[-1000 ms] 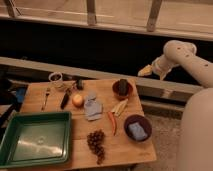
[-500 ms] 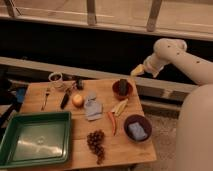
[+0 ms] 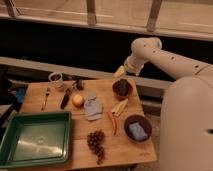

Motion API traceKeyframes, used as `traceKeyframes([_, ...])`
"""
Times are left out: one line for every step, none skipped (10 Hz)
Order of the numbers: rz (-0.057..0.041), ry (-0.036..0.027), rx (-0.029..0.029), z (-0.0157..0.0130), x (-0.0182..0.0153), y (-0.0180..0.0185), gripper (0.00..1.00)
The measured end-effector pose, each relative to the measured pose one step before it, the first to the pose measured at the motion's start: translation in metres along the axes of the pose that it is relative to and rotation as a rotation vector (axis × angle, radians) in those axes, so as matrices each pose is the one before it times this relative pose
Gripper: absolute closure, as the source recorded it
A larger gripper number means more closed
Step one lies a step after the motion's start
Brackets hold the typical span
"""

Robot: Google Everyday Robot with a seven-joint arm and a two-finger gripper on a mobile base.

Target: Place eraser in tray

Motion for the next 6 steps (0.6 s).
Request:
traceKeyframes([-0.01108, 0.00028, 0.00459, 0.00146, 0.00099, 0.00114, 0.2])
traceKeyframes([0.00271, -0.0023, 0.00072, -0.00139, -0.00002, -0.00168, 0.2])
traceKeyframes([0.00137, 0.0008, 0.00007, 0.00027, 0.00069, -0.00079, 0.2])
traceKeyframes([-0.00088, -0.00076, -0.00251, 0.00003, -0.00086, 0.0014, 0.2])
traceKeyframes([-0.0021, 0.00373, -0.00618, 0.00141, 0.00016, 0.00144, 0.2])
traceKeyframes([-0.0011, 0.00803, -0.01085, 0.00586, 0.0006, 0.00178, 0.2])
